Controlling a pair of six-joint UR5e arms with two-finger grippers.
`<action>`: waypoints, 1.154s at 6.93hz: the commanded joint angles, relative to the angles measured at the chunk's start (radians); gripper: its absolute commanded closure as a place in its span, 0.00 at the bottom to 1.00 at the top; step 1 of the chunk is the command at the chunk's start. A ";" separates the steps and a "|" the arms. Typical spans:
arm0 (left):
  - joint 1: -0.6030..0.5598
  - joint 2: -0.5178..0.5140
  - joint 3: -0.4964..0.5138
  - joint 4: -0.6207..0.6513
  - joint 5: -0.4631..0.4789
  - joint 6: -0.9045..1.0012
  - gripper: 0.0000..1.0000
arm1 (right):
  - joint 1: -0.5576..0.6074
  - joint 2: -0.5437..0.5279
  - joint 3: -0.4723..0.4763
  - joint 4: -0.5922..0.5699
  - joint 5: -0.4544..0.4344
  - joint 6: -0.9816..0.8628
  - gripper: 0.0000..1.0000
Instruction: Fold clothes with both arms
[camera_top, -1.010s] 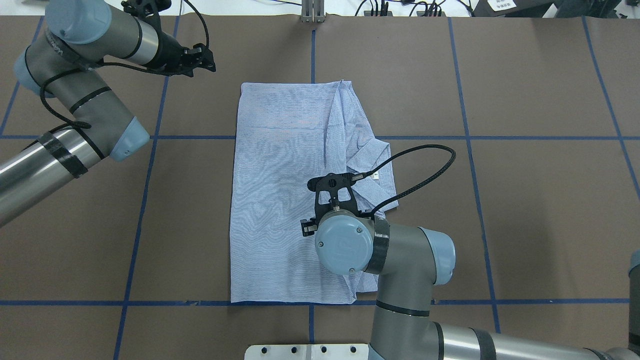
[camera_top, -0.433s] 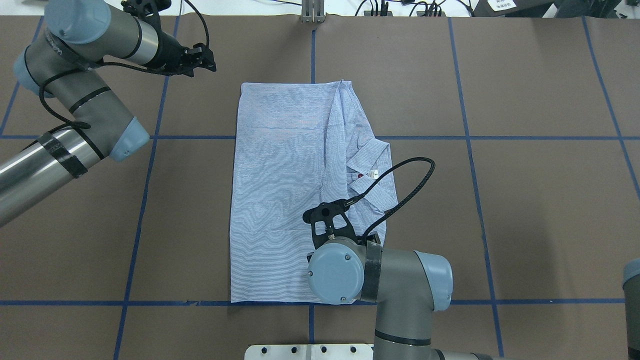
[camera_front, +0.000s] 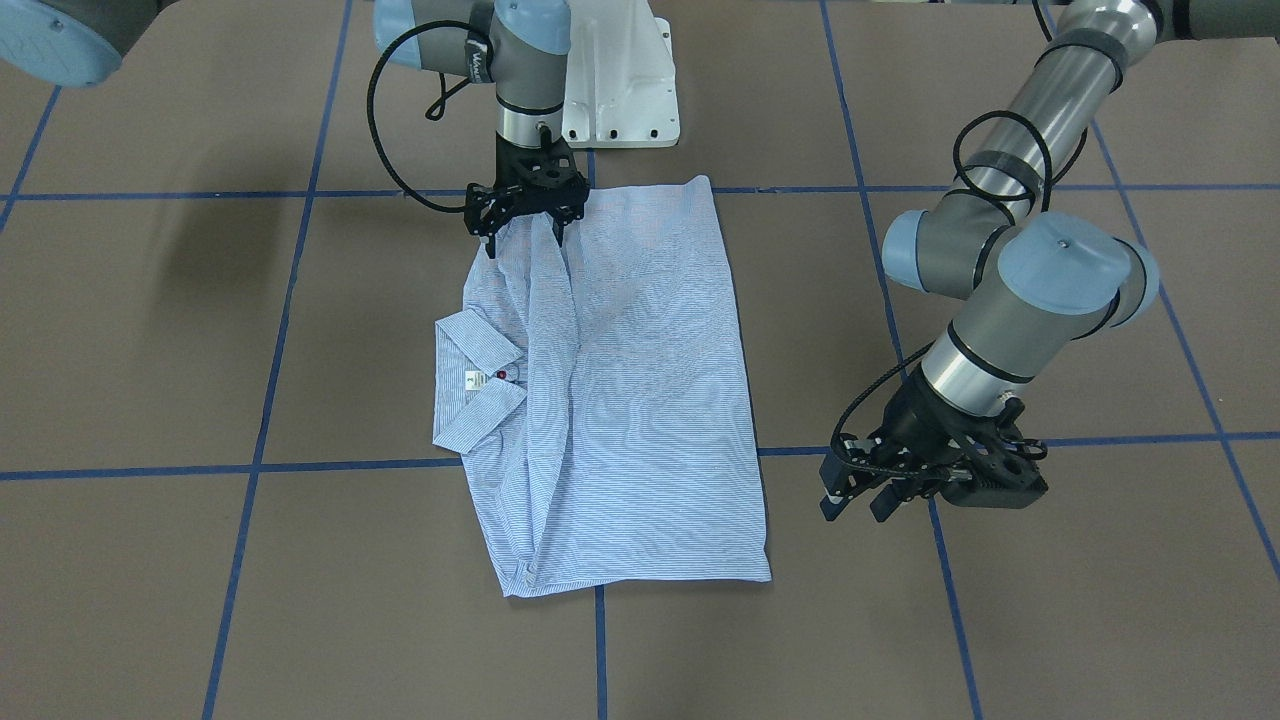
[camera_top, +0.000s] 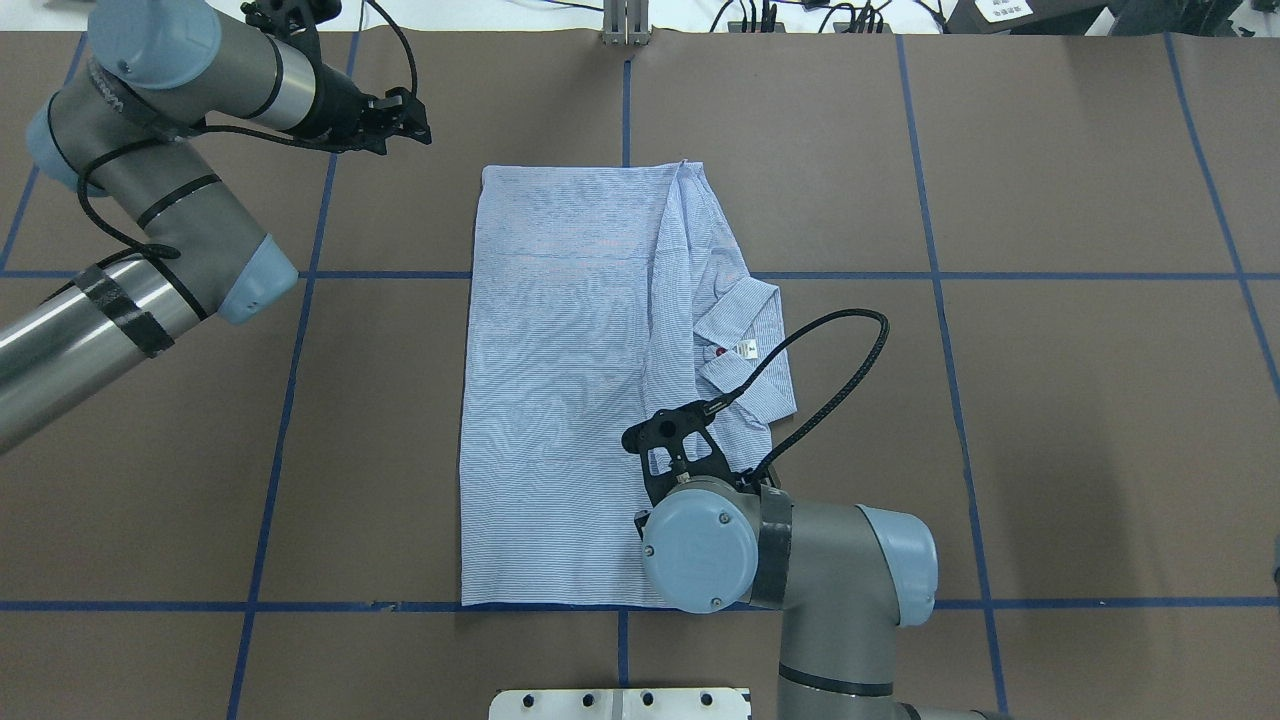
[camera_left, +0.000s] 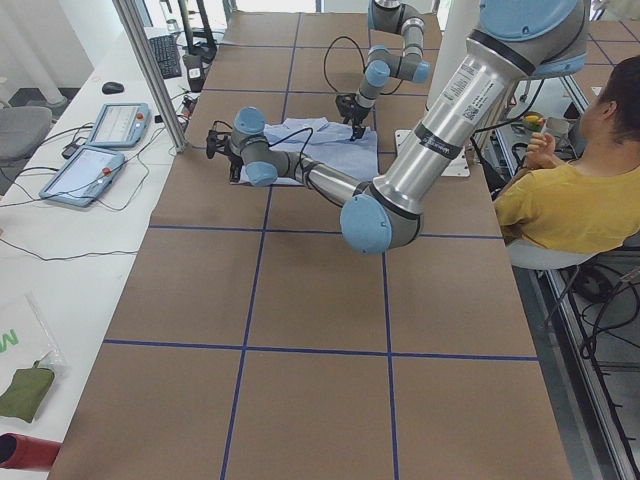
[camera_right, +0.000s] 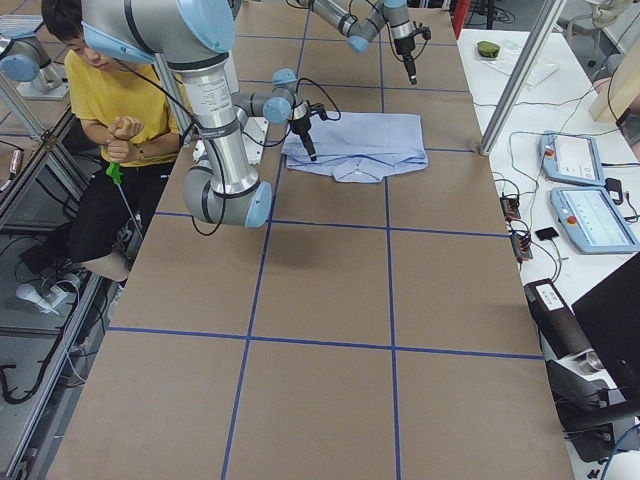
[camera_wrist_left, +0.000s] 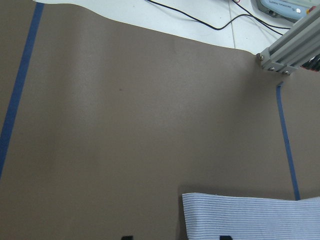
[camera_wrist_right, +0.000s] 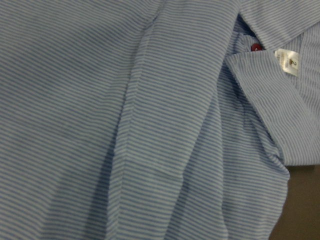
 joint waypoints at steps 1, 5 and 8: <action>0.001 0.000 0.000 -0.001 0.000 -0.004 0.34 | 0.021 -0.084 0.076 0.002 0.004 -0.038 0.00; -0.001 0.002 -0.021 0.002 0.002 -0.010 0.34 | 0.051 -0.224 0.177 0.000 0.000 -0.043 0.00; -0.001 0.003 -0.038 0.006 0.002 -0.011 0.33 | 0.129 -0.159 0.176 -0.001 0.064 -0.040 0.00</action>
